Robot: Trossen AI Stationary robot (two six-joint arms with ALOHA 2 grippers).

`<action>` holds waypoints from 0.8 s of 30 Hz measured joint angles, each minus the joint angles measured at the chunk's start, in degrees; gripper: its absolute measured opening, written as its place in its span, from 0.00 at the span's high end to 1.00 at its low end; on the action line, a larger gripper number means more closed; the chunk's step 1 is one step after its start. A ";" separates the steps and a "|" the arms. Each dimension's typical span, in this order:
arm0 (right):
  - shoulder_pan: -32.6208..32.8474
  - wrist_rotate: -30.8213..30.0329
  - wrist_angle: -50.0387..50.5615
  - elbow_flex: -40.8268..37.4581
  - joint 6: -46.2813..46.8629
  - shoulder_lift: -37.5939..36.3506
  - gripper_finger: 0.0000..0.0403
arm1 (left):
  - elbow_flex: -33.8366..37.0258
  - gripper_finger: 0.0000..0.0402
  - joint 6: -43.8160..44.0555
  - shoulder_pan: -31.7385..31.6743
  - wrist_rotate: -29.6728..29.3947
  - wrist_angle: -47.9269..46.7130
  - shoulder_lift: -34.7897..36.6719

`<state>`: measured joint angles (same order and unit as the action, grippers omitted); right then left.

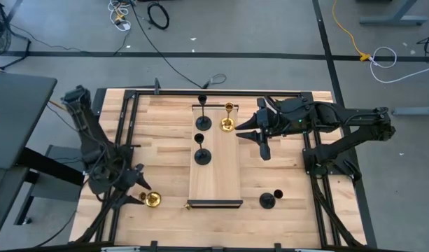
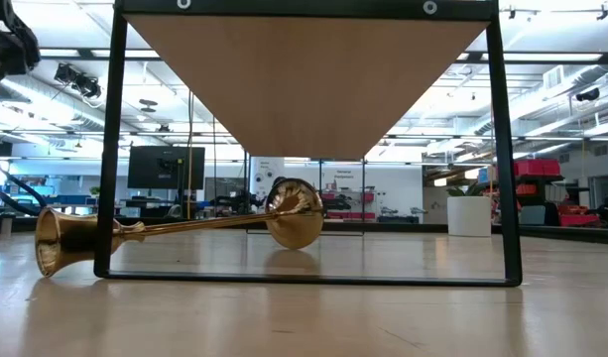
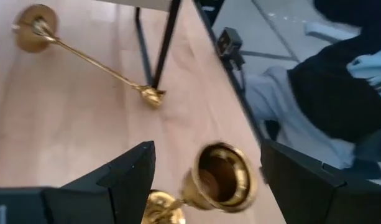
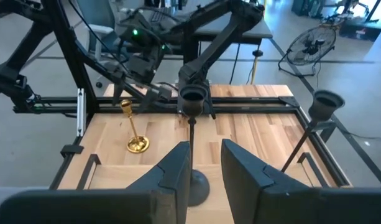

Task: Pick & Place candle stick holders
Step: Put the golden candle holder on the shelf aligned with the black candle holder

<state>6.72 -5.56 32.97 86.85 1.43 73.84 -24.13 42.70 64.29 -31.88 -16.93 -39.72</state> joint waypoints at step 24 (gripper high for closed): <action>0.00 0.00 -0.37 0.00 -1.02 0.00 0.77 | 12.58 0.27 7.66 4.46 -10.02 17.78 -1.62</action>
<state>6.72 -5.56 32.60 86.85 0.40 73.84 -11.55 50.35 68.75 -41.91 0.85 -41.34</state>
